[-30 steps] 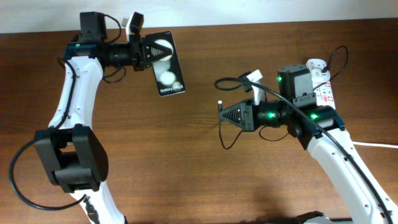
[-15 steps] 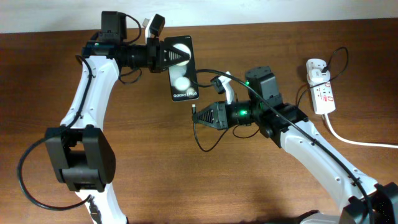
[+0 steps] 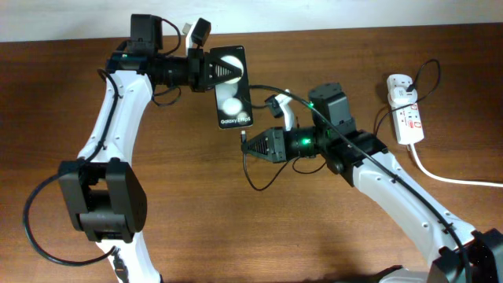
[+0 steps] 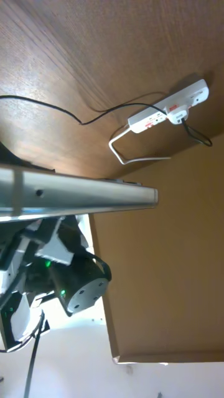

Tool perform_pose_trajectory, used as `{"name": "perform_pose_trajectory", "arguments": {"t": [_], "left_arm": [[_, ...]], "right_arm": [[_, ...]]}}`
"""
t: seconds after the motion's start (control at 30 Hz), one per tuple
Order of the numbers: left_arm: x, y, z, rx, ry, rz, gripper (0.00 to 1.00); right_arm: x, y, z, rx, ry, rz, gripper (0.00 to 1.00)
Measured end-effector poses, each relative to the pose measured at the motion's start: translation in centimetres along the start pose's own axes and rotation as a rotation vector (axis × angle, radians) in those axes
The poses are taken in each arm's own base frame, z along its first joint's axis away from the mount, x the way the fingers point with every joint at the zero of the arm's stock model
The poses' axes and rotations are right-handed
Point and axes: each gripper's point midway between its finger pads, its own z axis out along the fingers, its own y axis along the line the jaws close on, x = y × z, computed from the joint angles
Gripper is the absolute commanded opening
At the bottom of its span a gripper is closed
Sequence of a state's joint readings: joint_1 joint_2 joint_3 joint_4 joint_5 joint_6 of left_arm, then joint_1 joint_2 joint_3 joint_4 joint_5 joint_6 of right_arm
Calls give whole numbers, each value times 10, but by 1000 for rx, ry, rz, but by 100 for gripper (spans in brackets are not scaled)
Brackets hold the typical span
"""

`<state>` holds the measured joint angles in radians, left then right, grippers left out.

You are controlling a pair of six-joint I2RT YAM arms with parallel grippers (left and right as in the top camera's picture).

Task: Plug charger to phone and switch on socket
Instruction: 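Lift the plug with the right gripper toward the phone's bottom port, then push the USB-C plug up into the phone's bottom port with the right gripper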

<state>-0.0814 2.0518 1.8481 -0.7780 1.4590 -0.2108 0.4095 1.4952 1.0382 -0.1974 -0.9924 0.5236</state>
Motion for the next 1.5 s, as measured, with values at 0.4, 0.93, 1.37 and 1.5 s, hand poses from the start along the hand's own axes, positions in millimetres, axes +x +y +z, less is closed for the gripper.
{"name": "perform_pose_trajectory", "arguments": {"t": [0.4, 0.93, 1.37, 1.5], "left_arm": [[0, 0, 0, 0, 0, 5, 0], [1, 0, 2, 2, 4, 9, 0], [1, 0, 2, 2, 4, 9, 0], [1, 0, 2, -4, 3, 10, 0]], "right_arm": [[4, 5, 14, 21, 2, -98, 4], [-7, 2, 13, 50, -41, -128, 4], [-9, -1, 10, 55, -49, -123, 4], [-9, -1, 10, 55, -49, -124, 4]]}}
